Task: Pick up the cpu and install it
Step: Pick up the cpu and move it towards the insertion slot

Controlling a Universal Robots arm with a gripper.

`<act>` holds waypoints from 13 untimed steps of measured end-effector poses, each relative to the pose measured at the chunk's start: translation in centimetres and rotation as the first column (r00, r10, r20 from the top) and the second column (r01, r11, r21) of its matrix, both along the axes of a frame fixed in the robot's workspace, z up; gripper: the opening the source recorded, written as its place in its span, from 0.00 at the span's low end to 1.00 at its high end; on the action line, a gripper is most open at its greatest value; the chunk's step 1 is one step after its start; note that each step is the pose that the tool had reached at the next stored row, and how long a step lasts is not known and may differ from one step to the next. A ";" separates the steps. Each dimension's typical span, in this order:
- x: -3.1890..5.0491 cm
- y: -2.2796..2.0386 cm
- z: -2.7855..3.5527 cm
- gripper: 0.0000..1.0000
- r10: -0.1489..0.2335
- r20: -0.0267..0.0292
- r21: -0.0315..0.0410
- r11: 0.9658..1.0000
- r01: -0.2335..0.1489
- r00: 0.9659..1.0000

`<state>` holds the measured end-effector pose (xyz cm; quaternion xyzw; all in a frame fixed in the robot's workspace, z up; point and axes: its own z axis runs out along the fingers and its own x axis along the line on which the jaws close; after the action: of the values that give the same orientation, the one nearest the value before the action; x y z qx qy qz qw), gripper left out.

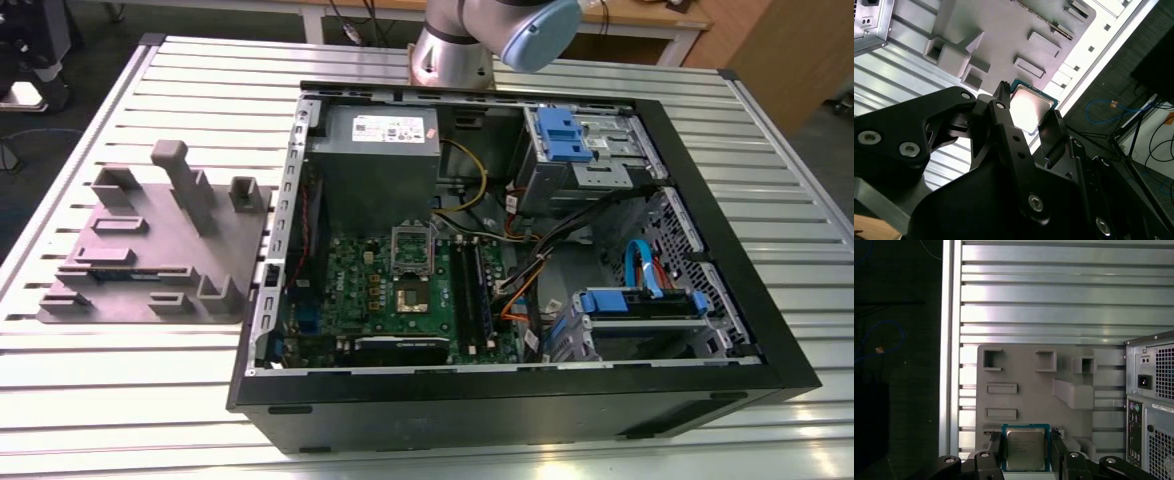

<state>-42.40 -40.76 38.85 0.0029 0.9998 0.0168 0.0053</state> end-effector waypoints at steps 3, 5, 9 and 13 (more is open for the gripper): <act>0.04 0.00 0.00 0.47 0.000 0.000 0.000 1.000 0.000 1.000; 0.12 0.00 0.00 0.47 0.000 0.000 0.000 1.000 0.000 1.000; 0.22 -0.01 -0.01 0.47 0.000 0.000 0.000 1.000 0.000 1.000; 0.25 -0.15 0.00 0.47 0.000 0.000 0.000 1.000 0.000 1.000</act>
<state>-42.15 -40.91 38.85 0.0030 0.9998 0.0168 0.0053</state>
